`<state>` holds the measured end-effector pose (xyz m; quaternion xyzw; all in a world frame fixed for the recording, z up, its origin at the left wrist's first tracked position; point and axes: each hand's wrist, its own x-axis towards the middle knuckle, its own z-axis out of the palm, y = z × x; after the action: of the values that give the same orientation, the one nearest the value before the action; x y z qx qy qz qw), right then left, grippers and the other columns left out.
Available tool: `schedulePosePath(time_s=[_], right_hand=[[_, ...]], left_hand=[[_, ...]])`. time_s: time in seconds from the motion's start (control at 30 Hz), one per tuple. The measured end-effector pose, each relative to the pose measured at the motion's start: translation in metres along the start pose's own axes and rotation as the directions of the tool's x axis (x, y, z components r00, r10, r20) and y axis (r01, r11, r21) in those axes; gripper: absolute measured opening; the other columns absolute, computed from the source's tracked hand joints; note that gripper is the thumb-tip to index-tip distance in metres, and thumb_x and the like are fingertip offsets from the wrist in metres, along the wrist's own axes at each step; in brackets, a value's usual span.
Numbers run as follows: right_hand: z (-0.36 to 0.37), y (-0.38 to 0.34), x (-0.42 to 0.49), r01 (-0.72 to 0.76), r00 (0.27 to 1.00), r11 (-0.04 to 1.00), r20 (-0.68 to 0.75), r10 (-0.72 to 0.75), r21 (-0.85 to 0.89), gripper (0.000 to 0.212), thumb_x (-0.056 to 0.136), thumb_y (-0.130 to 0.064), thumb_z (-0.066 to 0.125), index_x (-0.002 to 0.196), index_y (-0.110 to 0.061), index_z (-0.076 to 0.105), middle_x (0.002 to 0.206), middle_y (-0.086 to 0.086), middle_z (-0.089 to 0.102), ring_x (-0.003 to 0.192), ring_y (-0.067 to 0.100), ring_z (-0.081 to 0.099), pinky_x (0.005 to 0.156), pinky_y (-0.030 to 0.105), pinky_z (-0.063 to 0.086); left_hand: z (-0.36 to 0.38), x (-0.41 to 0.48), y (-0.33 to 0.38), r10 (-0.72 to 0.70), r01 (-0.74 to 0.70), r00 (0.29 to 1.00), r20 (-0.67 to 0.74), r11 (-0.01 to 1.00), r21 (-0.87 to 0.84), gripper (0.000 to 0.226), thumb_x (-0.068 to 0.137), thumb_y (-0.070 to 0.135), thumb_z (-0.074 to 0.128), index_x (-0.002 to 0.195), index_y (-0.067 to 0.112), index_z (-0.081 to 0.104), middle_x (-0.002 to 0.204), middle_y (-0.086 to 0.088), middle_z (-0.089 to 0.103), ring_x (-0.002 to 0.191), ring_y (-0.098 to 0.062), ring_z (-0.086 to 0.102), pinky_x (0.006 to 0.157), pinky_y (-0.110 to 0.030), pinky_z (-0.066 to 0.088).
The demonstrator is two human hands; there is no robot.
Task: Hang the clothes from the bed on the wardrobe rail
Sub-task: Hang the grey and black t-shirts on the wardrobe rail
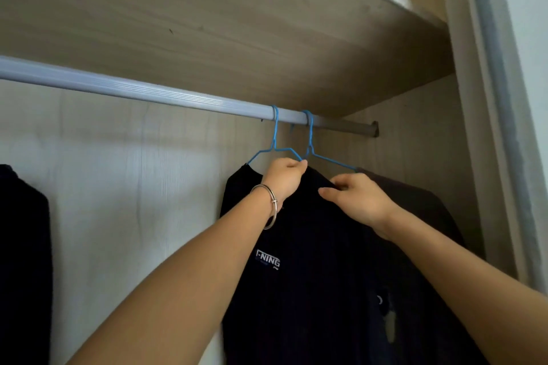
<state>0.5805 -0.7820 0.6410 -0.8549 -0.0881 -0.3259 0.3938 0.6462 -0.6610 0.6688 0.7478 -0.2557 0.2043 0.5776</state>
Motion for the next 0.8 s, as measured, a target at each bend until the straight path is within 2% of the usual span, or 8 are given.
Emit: schedulePosePath(time_s=[0.07,0.17,0.3,0.37,0.47,0.63,0.73,0.8], right_hand=[[0.006,0.004,-0.016,-0.018,0.999,0.995,-0.049,0.022,0.094,0.008,0.086,-0.025,0.060,0.083,-0.021,0.067,0.089,0.004,0.072,0.086,0.018,0.068,0.085,0.037,0.054],[0.024,0.020,-0.058,-0.047,0.983,0.970,-0.159,0.087,0.239,0.010,0.085,-0.025,0.061,0.095,-0.027,0.064,0.097,-0.005,0.069,0.096,0.016,0.065,0.091,0.038,0.052],[0.065,0.063,-0.137,-0.184,0.973,0.943,-0.087,0.215,0.277,0.013,0.086,-0.023,0.062,0.097,-0.031,0.062,0.086,-0.017,0.064,0.085,0.007,0.062,0.085,0.029,0.052],[0.088,0.090,-0.172,-0.314,0.945,0.922,-0.021,0.327,0.227,0.028,0.086,-0.022,0.062,0.114,-0.019,0.061,0.088,-0.013,0.062,0.087,0.013,0.062,0.082,0.028,0.050],[0.123,0.136,-0.223,-0.520,0.853,0.838,0.050,0.520,0.162,0.038,0.085,-0.022,0.064,0.121,-0.013,0.056,0.100,-0.001,0.063,0.104,0.023,0.060,0.093,0.036,0.049],[0.181,0.210,-0.335,-0.738,0.609,0.657,0.265,0.748,-0.157,0.042,0.083,-0.015,0.065,0.120,0.001,0.053,0.119,0.020,0.063,0.115,0.034,0.055,0.098,0.039,0.042],[0.204,0.235,-0.401,-0.780,0.319,0.528,0.513,0.797,-0.335,0.043,0.087,-0.013,0.061,0.126,0.002,0.050,0.129,0.019,0.055,0.120,0.034,0.052,0.094,0.033,0.045],[0.211,0.245,-0.435,-0.777,0.142,0.484,0.637,0.758,-0.403,0.034,0.089,-0.012,0.058,0.121,0.000,0.054,0.116,0.018,0.060,0.103,0.033,0.060,0.068,0.020,0.051]], left_hand=[[-0.007,-0.015,-0.012,0.019,-0.017,1.000,-0.023,0.996,0.090,0.024,0.091,0.022,0.052,0.108,0.012,0.065,0.112,-0.002,0.064,0.107,-0.016,0.057,0.090,-0.025,0.041],[-0.018,-0.054,-0.044,0.013,-0.013,1.000,0.006,0.980,0.200,0.030,0.090,0.020,0.053,0.118,0.015,0.060,0.122,0.001,0.060,0.113,-0.014,0.055,0.093,-0.020,0.043],[-0.029,-0.155,-0.124,-0.068,-0.012,0.961,0.269,0.958,0.287,0.021,0.091,0.022,0.051,0.103,0.019,0.067,0.099,0.012,0.065,0.089,0.001,0.059,0.071,-0.001,0.041],[-0.036,-0.212,-0.171,-0.188,0.074,0.912,0.364,0.950,0.304,0.019,0.091,0.021,0.052,0.096,0.019,0.070,0.087,0.015,0.065,0.079,0.008,0.059,0.071,0.000,0.042],[-0.048,-0.289,-0.235,-0.377,0.271,0.847,0.375,0.913,0.304,0.023,0.089,0.015,0.055,0.073,0.028,0.064,0.060,0.025,0.066,0.063,0.015,0.059,0.065,-0.001,0.041],[-0.065,-0.424,-0.301,-0.651,0.616,0.710,0.268,0.759,0.209,0.017,0.081,0.021,0.066,0.065,0.026,0.061,0.049,0.016,0.065,0.051,0.010,0.057,0.061,-0.007,0.043],[-0.070,-0.517,-0.334,-0.795,0.792,0.592,0.133,0.604,0.089,0.025,0.054,0.048,0.063,0.056,0.023,0.067,0.054,0.014,0.067,0.053,0.006,0.055,0.072,-0.027,0.043],[-0.066,-0.581,-0.337,-0.891,0.892,0.452,0.035,0.453,0.003,0.019,0.054,0.040,0.067,0.055,0.021,0.069,0.054,0.014,0.068,0.051,0.006,0.057,0.076,-0.032,0.044]])
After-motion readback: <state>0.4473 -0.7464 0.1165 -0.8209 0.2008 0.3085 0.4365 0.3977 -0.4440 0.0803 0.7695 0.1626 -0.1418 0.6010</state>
